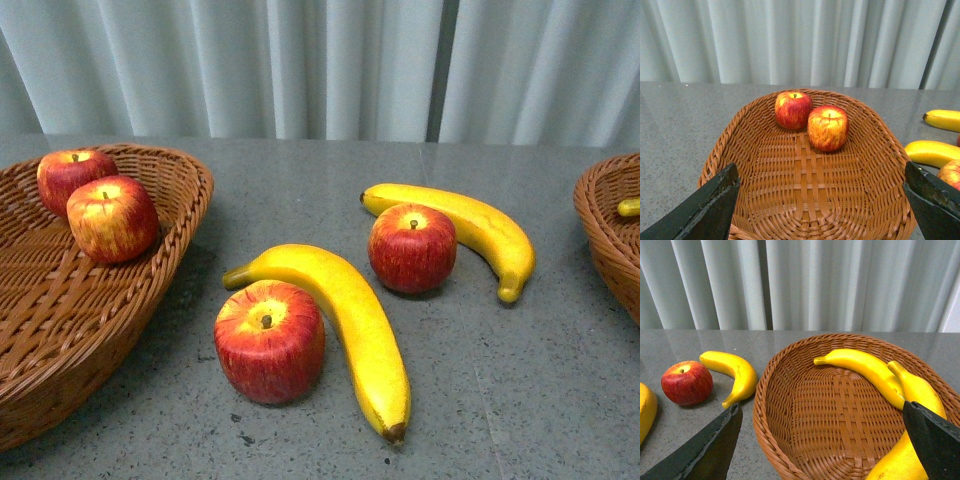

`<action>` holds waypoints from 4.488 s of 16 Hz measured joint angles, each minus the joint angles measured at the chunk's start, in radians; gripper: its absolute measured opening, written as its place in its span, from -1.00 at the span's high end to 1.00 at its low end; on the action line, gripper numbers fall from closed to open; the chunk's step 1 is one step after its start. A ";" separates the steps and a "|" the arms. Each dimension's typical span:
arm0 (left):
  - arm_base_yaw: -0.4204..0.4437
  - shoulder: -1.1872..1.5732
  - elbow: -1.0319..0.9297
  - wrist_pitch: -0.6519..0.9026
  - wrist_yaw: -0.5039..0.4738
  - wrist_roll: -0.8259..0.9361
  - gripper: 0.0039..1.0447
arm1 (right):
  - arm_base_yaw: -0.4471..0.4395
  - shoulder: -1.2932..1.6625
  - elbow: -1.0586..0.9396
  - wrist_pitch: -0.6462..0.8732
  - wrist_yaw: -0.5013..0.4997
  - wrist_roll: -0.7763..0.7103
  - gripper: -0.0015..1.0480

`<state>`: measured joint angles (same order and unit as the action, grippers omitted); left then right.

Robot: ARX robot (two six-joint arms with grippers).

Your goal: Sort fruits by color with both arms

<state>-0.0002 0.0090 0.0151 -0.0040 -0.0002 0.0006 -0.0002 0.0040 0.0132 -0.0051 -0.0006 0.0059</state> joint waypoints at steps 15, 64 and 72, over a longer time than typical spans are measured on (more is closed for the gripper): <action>-0.111 0.175 0.110 -0.222 -0.301 -0.074 -0.88 | 0.000 0.000 0.000 0.000 0.000 -0.002 -0.87; -0.266 1.273 0.748 0.323 -0.106 0.135 -0.27 | 0.000 0.000 0.000 0.000 0.001 -0.001 -0.87; -0.219 1.236 0.579 0.204 -0.279 -0.264 -0.87 | 0.000 0.000 0.000 0.000 0.001 -0.001 -0.87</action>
<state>-0.2192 1.2446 0.5945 0.2005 -0.2790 -0.2630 -0.0002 0.0044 0.0132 -0.0051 0.0002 0.0048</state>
